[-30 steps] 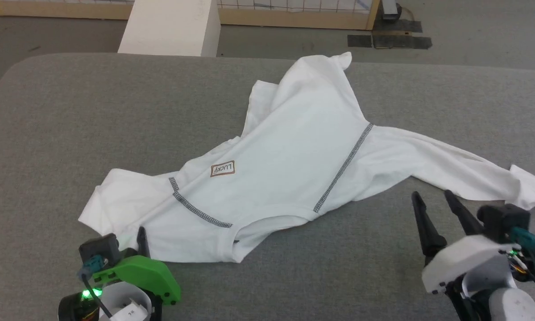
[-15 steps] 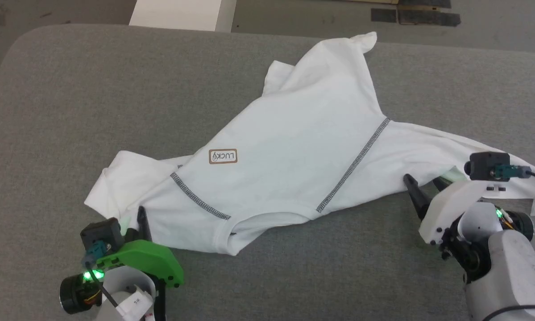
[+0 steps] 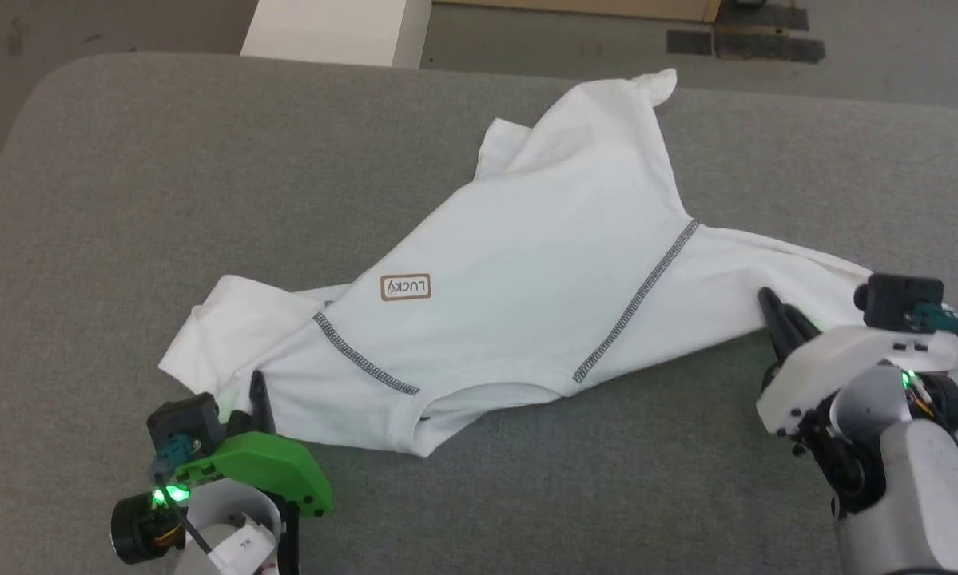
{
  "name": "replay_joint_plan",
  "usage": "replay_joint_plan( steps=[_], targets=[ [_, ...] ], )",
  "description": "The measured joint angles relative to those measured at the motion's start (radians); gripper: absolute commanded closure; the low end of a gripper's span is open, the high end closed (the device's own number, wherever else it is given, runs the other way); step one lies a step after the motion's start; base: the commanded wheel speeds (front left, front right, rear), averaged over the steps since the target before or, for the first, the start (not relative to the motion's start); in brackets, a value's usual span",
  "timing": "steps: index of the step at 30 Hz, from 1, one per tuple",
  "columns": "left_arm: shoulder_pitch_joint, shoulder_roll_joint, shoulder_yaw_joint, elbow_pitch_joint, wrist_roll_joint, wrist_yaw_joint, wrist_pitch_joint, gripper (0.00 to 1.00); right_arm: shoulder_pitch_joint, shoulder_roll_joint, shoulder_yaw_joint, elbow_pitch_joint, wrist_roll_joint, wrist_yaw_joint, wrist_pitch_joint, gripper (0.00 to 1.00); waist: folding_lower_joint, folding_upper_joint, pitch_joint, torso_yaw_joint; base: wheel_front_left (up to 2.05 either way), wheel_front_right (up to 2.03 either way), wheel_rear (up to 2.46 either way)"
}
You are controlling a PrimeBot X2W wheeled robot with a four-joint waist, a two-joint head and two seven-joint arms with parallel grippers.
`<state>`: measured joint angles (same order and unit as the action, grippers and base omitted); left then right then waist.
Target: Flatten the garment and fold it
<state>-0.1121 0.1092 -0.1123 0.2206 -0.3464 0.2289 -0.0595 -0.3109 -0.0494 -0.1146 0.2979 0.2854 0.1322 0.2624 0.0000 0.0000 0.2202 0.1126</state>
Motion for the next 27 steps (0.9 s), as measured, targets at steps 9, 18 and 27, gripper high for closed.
replay_joint_plan(
  steps=[9, 18, 27],
  targets=[
    [0.014, 0.03, 0.034, -0.204, -0.14, -0.109, 0.061, 1.0, 0.176, 0.0, -0.039, -0.313, -0.01, 0.0, 0.074, 1.0, 0.0, 0.0, -0.077, -0.042, 0.0, 0.0, 0.0],
    [-0.139, 0.095, 0.027, -0.458, -0.262, -0.168, 0.304, 1.0, 0.079, -0.108, -0.044, -0.556, -0.076, 0.0, 0.312, 1.0, 0.0, 0.0, -0.085, -0.1, 0.0, 0.0, 0.0],
    [-0.545, 0.157, 0.046, -0.435, -0.254, -0.143, 0.431, 1.0, -0.393, -0.308, 0.065, -0.426, -0.033, 0.0, 0.45, 1.0, 0.0, 0.0, 0.036, -0.131, 0.0, 0.0, 0.0]
  ],
)
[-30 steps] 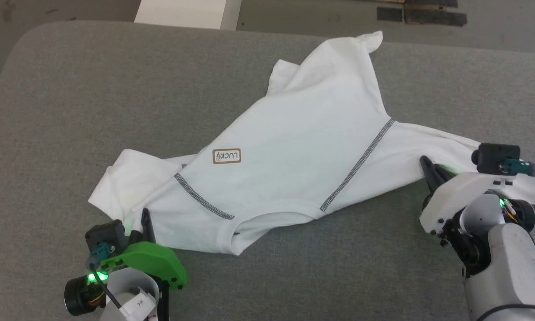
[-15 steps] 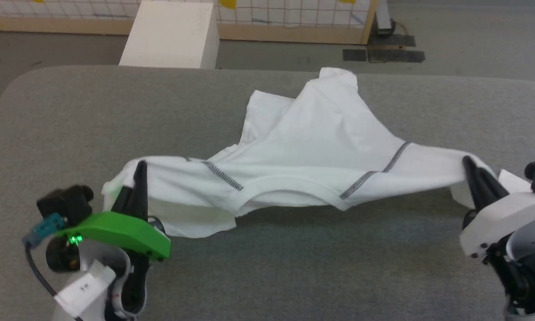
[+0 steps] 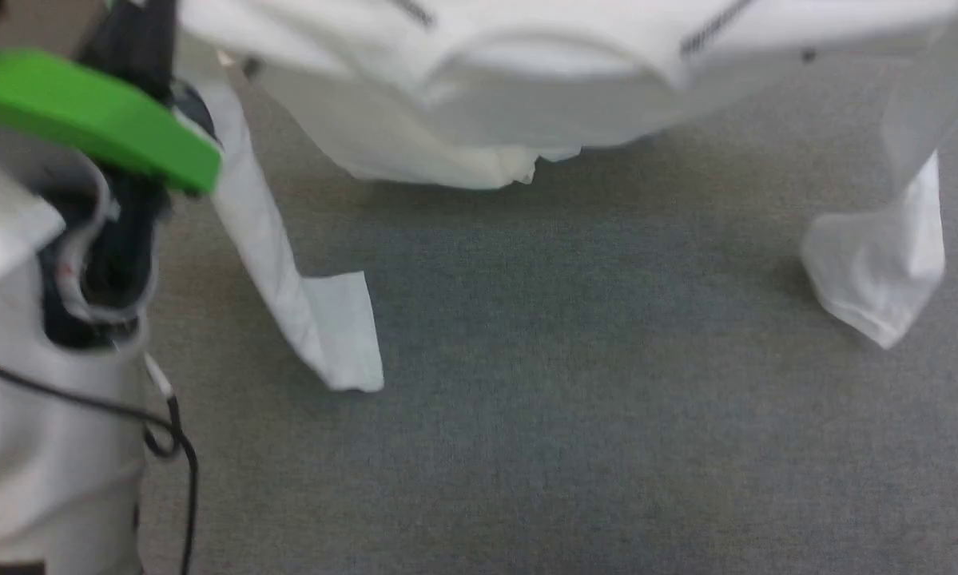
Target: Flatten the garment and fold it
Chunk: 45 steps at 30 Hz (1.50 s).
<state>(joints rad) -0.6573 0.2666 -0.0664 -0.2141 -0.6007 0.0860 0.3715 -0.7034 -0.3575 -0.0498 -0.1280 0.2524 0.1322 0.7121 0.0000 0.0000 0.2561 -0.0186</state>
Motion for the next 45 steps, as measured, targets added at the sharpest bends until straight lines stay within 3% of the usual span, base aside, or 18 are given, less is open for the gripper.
replay_joint_plan(
  steps=[5, 11, 18, 25, 31, 39, 45],
  targets=[
    [-0.252, 0.039, 0.01, 0.106, 0.041, 0.017, 0.013, 1.0, -0.278, -0.076, 0.112, 0.148, -0.009, 0.0, -0.036, 1.0, 0.0, 0.0, 0.103, -0.017, 0.0, 0.0, 0.0],
    [-0.494, 0.047, 0.032, 0.216, 0.109, 0.063, -0.056, 1.0, -0.547, -0.087, 0.177, 0.318, -0.044, 0.001, -0.16, 1.0, 0.0004, 0.0, 0.227, -0.037, 0.0, 0.0, 0.0],
    [-0.709, 0.048, 0.068, 0.272, 0.145, 0.083, -0.208, 1.0, -0.805, -0.048, 0.13, 0.422, -0.124, 0.001, -0.367, 1.0, 0.0004, 0.0, 0.348, -0.061, 0.0, 0.0, 0.0],
    [-0.817, 0.049, 0.09, 0.333, 0.151, 0.081, -0.308, 1.0, -0.94, -0.018, 0.12, 0.509, -0.168, 0.001, -0.504, 1.0, 0.0003, 0.0, 0.417, -0.081, 0.0, 0.0, 0.0],
    [-0.723, 0.062, 0.082, 0.439, 0.152, 0.058, -0.32, 1.0, -0.883, -0.013, 0.185, 0.61, -0.123, 0.001, -0.534, 1.0, 0.0002, 0.0, 0.414, -0.076, 0.0, 0.0, 0.0],
    [-0.394, 0.087, 0.046, 0.587, 0.153, 0.013, -0.29, 1.0, -0.575, -0.017, 0.322, 0.683, 0.055, 0.001, -0.551, 1.0, 0.0001, 0.0, 0.349, -0.063, 0.0, 0.0, 0.0],
    [-0.1, 0.084, 0.004, 0.572, 0.149, -0.007, -0.217, 1.0, -0.306, -0.029, 0.347, 0.667, 0.176, 0.001, -0.514, 1.0, 0.0, 0.0, 0.261, -0.054, 0.0, 0.0, 0.0]
  ],
)
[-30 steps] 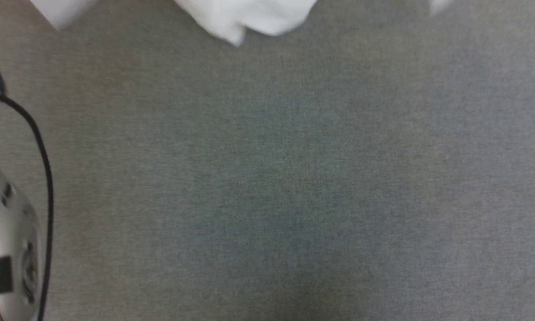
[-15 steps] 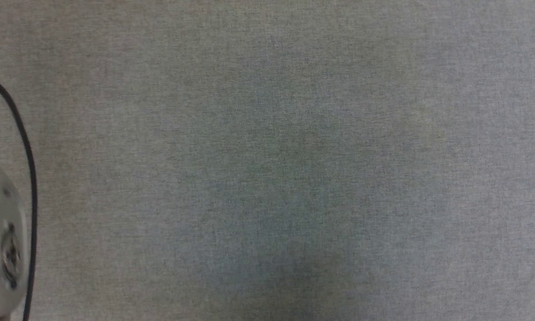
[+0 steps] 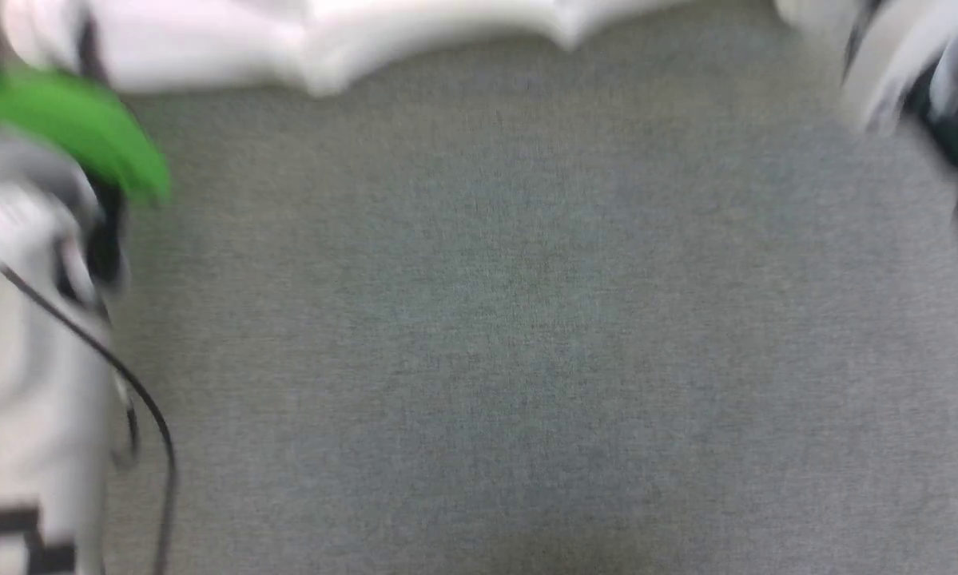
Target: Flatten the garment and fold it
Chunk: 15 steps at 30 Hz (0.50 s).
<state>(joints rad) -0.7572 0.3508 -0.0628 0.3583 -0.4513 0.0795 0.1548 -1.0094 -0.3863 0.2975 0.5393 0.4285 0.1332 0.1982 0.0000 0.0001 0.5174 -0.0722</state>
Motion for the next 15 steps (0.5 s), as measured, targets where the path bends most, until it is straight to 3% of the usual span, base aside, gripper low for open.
replay_joint_plan(
  steps=[5, 9, 15],
  targets=[
    [0.244, -0.022, 0.004, -0.086, -0.044, 0.001, 0.043, 1.0, 0.25, -0.021, -0.025, -0.098, 0.052, 0.0, 0.054, 1.0, 0.0, 0.0, -0.091, 0.008, 0.0, 0.0, 0.0],
    [0.434, -0.053, 0.027, -0.192, -0.105, 0.016, 0.074, 1.0, 0.466, -0.028, -0.118, -0.229, 0.05, 0.0, 0.096, 1.0, -0.0001, 0.0, -0.17, 0.016, 0.0, 0.0, 0.0],
    [0.701, -0.086, 0.04, -0.366, -0.143, 0.069, 0.118, 1.0, 0.78, 0.054, -0.297, -0.451, 0.0, 0.0, 0.197, 1.0, -0.0001, 0.0, -0.278, 0.028, 0.0, 0.0, 0.0]
  ],
)
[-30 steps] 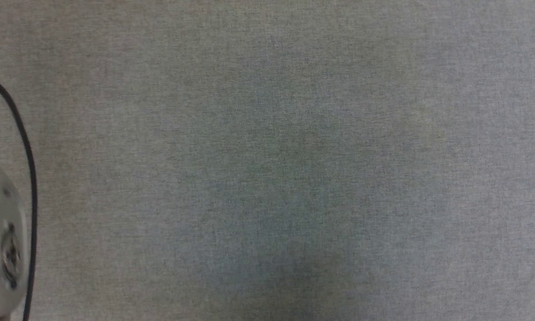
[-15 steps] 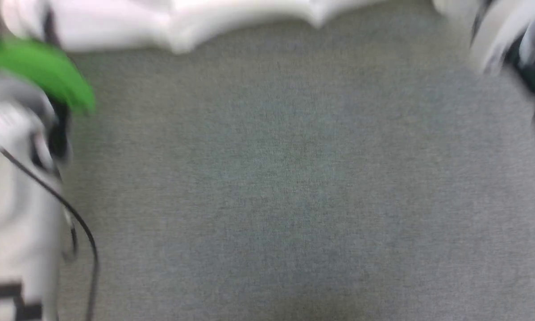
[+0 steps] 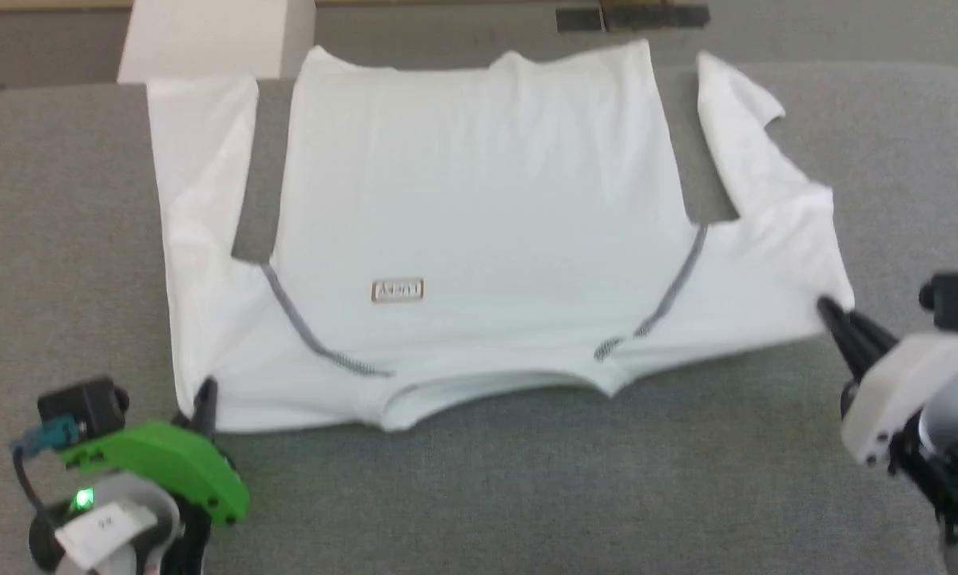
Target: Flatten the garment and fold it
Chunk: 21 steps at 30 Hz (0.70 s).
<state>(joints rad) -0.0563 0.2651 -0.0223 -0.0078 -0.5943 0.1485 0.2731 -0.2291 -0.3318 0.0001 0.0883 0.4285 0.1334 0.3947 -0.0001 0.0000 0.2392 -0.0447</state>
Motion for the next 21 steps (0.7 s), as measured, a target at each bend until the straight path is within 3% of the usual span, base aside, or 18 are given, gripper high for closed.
replay_joint_plan(
  steps=[6, 12, 15, 21],
  targets=[
    [0.188, -0.004, -0.002, -0.132, 0.003, 0.055, 0.044, 1.0, 0.235, 0.135, -0.13, -0.209, -0.069, 0.0, 0.142, 1.0, 0.0, 0.0, -0.085, 0.013, 0.0, 0.0, 0.0],
    [0.277, -0.016, -0.016, -0.193, 0.013, 0.088, 0.056, 1.0, 0.388, 0.242, -0.214, -0.324, -0.142, 0.0, 0.28, 1.0, 0.0, 0.0, -0.126, 0.031, 0.0, 0.0, 0.0],
    [0.305, -0.027, -0.031, -0.188, 0.018, 0.099, 0.06, 1.0, 0.447, 0.274, -0.244, -0.344, -0.164, 0.0, 0.346, 1.0, 0.0, 0.0, -0.126, 0.039, 0.0, 0.0, 0.0],
    [0.302, -0.04, -0.079, -0.125, 0.058, 0.089, 0.02, 1.0, 0.454, 0.281, -0.217, -0.271, -0.191, 0.0, 0.312, 1.0, 0.0, 0.0, -0.107, 0.042, 0.0, 0.0, 0.0]
  ],
)
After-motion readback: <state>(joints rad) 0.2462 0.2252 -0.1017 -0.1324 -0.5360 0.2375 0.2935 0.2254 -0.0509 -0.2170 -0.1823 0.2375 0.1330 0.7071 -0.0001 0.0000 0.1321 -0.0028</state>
